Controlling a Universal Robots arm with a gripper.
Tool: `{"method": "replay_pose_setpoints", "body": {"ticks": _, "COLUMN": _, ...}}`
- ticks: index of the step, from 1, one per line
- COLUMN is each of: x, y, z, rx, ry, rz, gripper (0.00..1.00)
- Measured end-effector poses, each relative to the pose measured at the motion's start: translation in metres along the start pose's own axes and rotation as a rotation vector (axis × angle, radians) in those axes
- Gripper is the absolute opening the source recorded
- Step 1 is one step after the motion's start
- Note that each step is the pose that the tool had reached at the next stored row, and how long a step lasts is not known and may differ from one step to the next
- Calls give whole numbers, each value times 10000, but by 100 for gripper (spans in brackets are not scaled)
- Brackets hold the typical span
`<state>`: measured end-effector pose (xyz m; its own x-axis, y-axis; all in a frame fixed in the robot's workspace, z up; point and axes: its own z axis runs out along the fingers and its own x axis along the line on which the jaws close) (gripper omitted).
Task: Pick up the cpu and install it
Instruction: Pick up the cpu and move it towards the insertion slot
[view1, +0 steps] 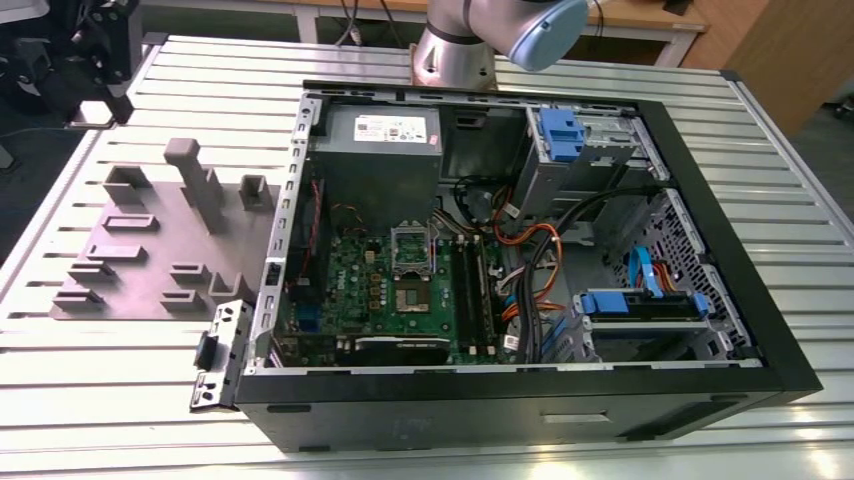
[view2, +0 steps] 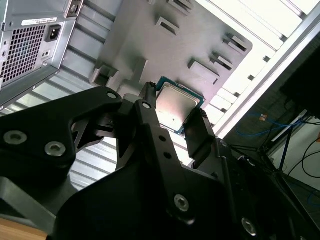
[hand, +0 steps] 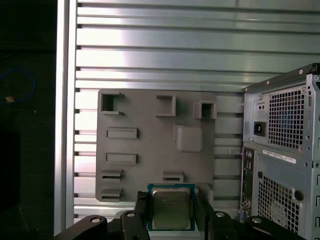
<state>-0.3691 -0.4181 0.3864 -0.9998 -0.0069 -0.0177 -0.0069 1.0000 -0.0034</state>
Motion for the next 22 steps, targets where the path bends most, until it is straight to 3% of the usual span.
{"method": "replay_pose_setpoints", "body": {"ticks": 22, "x": -167, "y": -1, "z": 3, "rx": 0, "ry": 1, "rz": -1, "gripper": 47}}
